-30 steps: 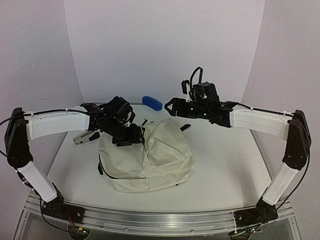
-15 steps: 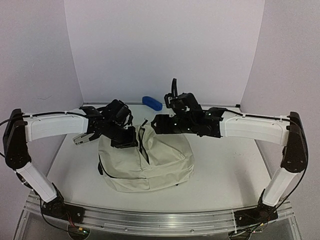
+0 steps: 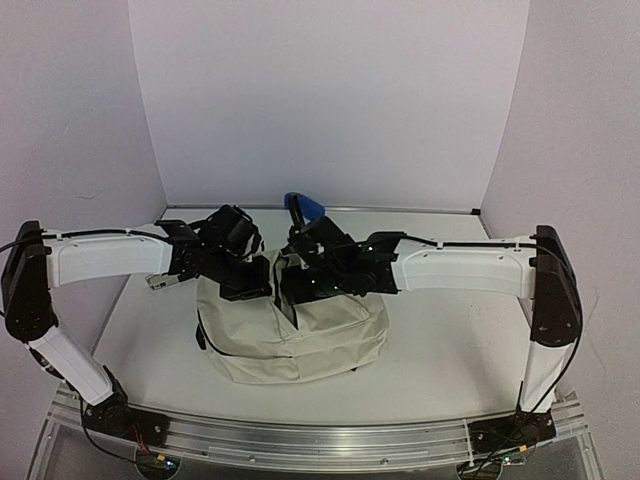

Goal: Pack the student bag
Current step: Adjust the student bag at the center of the board.

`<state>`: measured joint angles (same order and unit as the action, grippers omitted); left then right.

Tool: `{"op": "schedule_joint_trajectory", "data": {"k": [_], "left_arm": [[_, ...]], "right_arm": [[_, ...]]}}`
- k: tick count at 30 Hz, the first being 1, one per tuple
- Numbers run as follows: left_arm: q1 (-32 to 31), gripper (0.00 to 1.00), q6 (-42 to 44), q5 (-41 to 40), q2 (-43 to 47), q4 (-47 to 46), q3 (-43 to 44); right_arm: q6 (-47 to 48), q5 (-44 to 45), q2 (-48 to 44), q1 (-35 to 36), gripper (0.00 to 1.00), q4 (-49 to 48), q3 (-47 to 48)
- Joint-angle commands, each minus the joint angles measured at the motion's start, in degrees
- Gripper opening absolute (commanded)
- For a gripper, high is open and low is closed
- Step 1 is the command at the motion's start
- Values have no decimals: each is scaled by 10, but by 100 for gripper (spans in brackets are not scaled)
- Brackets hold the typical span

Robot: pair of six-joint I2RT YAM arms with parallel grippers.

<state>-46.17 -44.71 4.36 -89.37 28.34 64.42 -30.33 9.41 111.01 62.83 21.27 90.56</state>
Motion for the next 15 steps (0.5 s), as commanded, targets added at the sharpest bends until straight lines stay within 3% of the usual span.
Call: {"op": "schedule_joint_trajectory", "data": {"k": [1, 10, 13, 15], "left_arm": [[7, 0, -11, -32, 31, 5, -18], [7, 0, -11, -29, 36, -8, -25], [7, 0, -11, -29, 39, -10, -28], [7, 0, -12, -29, 40, -11, -30]], "right_arm": [[16, 59, 28, 19, 55, 59, 55], [25, 126, 84, 42, 49, 110, 109], [24, 160, 94, 50, 41, 121, 122], [16, 190, 96, 56, 30, 126, 126]]}}
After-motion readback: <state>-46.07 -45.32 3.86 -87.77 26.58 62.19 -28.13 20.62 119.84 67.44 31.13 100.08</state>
